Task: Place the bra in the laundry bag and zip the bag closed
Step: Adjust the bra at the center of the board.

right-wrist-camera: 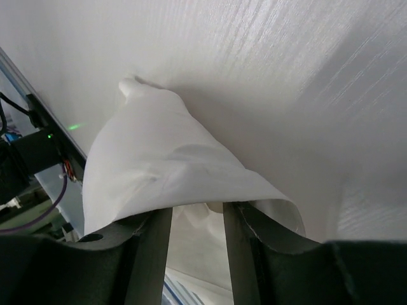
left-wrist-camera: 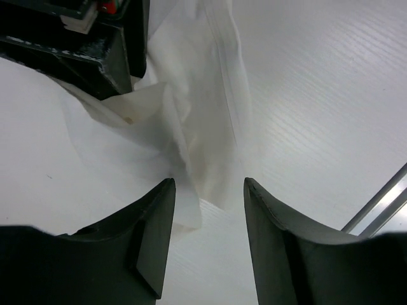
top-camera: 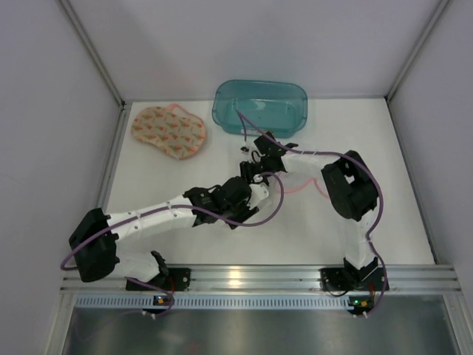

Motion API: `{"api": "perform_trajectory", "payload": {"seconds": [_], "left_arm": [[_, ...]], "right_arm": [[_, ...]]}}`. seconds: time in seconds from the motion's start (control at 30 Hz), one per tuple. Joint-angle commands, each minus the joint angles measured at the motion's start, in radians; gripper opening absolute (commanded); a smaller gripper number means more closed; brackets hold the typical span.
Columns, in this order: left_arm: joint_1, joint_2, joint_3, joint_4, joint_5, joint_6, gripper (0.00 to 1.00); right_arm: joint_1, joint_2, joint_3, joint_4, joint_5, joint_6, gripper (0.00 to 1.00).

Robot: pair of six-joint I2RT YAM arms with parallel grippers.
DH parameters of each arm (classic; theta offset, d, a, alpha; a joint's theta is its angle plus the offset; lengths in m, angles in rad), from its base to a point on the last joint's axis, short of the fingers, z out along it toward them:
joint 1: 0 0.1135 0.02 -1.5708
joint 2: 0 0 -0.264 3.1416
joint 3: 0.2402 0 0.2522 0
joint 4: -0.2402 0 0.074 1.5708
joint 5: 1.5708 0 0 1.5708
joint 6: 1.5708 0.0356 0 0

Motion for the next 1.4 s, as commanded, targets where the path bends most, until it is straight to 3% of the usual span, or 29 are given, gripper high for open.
{"api": "perform_trajectory", "payload": {"seconds": [0.0,0.3,0.5,0.77,0.97,1.13,1.37], "left_arm": [[0.021,-0.08,0.056,0.013,0.032,0.007,0.53],[0.236,-0.098,0.097,-0.042,0.213,-0.034,0.52],[0.349,-0.082,0.069,-0.047,0.245,-0.024,0.5],[0.348,-0.111,-0.023,-0.058,0.317,0.094,0.54],[0.314,-0.108,-0.07,-0.073,0.294,0.219,0.55],[0.297,-0.126,-0.136,-0.108,0.357,0.366,0.54],[0.268,-0.094,-0.2,-0.052,0.296,0.438,0.55]], "right_arm": [[-0.014,-0.064,0.053,-0.056,0.012,-0.06,0.39],[-0.048,-0.084,0.109,-0.113,0.0,-0.117,0.48],[-0.052,-0.103,0.123,-0.14,-0.009,-0.146,0.45],[-0.075,-0.162,0.128,-0.168,0.017,-0.171,0.48],[-0.151,-0.227,0.067,-0.16,-0.025,-0.174,0.64],[-0.189,-0.242,-0.019,-0.15,-0.066,-0.186,0.71],[-0.187,-0.222,-0.131,-0.082,-0.103,-0.179,0.67]]}}
